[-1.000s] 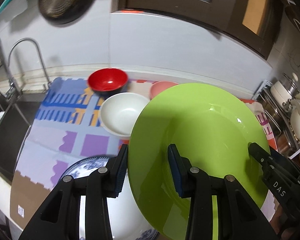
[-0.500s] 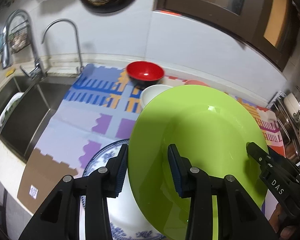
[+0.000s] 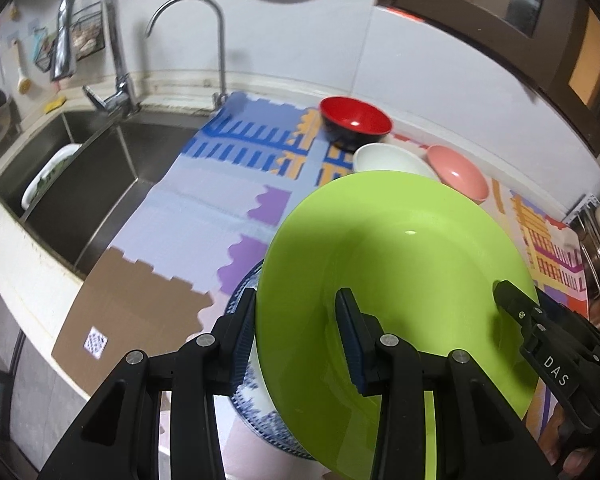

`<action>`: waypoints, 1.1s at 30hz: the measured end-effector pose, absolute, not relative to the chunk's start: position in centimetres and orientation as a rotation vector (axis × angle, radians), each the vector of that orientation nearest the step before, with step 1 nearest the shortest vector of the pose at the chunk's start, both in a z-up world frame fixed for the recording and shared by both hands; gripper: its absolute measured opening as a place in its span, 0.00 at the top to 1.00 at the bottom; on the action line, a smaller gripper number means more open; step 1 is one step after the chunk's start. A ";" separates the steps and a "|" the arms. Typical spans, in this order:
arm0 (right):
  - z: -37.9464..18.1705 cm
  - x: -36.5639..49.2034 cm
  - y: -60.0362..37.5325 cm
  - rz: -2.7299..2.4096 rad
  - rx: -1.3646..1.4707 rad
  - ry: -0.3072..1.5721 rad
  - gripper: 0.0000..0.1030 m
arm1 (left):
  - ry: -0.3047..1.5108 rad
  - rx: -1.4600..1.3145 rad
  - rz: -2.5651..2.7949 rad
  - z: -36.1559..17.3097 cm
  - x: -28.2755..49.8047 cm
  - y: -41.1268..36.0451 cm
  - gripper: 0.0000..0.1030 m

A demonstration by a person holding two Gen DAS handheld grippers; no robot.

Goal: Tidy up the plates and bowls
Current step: 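Lift the lime-green plate on edge and carry it toward the blue-and-white plates, then lower the lime-green plate onto the blue-and-white plates with both grippers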

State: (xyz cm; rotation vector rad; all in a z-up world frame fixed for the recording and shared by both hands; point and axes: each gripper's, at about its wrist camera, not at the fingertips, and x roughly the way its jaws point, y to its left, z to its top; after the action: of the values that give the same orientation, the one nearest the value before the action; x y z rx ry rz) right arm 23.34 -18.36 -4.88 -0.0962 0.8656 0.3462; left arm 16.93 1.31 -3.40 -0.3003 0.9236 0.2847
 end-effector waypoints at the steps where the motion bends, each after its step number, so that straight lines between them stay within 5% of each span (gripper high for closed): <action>1: -5.1 23.2 -18.0 0.353 -0.105 0.870 0.60 | 0.927 -0.301 0.290 -3.6 16.8 1.5 0.62; 33: -10.7 24.2 -14.2 0.418 -0.167 1.015 0.60 | 1.059 -0.349 0.366 -9.6 16.5 4.2 0.62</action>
State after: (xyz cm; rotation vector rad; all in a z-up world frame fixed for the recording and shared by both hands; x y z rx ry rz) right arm 24.16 -14.17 -10.70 -0.1667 1.0146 0.4181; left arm 16.55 4.21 -9.61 -0.3492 1.0590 0.3662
